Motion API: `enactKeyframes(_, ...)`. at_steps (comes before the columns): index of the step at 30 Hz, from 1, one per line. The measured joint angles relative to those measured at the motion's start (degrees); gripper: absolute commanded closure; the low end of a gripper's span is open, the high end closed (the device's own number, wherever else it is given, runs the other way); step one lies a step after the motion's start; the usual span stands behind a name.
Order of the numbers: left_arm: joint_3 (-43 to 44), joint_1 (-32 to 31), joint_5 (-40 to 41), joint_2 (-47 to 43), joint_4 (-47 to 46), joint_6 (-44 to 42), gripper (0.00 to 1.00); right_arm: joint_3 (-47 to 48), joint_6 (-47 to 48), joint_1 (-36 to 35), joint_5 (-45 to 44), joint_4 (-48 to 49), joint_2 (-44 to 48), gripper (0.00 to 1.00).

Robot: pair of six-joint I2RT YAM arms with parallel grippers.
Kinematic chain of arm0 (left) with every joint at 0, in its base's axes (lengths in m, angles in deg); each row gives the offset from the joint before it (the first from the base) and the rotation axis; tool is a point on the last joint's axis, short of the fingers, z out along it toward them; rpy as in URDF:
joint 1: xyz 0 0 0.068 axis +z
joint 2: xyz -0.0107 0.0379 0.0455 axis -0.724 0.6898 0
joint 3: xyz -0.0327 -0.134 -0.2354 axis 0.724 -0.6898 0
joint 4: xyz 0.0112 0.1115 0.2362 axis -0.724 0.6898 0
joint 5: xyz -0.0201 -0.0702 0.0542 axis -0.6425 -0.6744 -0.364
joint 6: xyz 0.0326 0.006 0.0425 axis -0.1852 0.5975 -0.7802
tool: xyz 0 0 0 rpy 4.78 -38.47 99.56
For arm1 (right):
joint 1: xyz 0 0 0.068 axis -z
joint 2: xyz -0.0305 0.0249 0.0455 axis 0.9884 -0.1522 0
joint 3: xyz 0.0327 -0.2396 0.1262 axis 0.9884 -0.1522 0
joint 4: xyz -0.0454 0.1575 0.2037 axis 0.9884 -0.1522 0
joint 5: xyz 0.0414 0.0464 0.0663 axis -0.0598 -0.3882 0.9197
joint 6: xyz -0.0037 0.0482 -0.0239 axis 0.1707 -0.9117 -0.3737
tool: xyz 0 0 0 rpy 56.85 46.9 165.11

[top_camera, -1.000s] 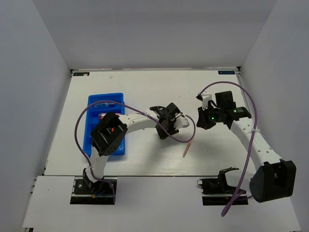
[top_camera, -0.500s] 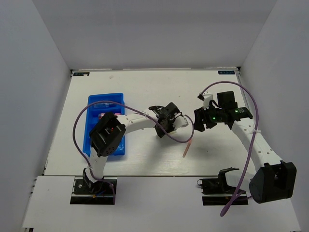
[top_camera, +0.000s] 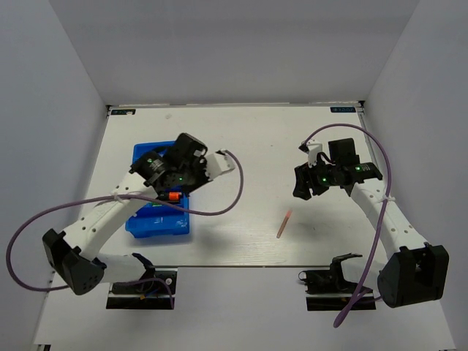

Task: Sort the stationery into containers
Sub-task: Place the pen in the storage box.

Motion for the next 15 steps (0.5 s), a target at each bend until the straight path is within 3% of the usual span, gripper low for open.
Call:
enactKeyframes(3, -2.49, 6.73, 0.17, -2.58, 4.52, -1.22, 1.00, 0.00, 0.00, 0.00, 0.07, 0.00, 0.00, 0.32)
enactKeyframes(7, -12.28, 14.84, -0.66, -6.93, 4.87, -4.13, 1.00, 0.00, 0.00, 0.02, 0.28, 0.00, -0.02, 0.31)
enactKeyframes(15, -24.04, 25.05, -1.64, -9.84, 3.17, -7.48, 1.00, -0.02, 0.13, 0.35, 0.50, -0.02, -0.26, 0.30)
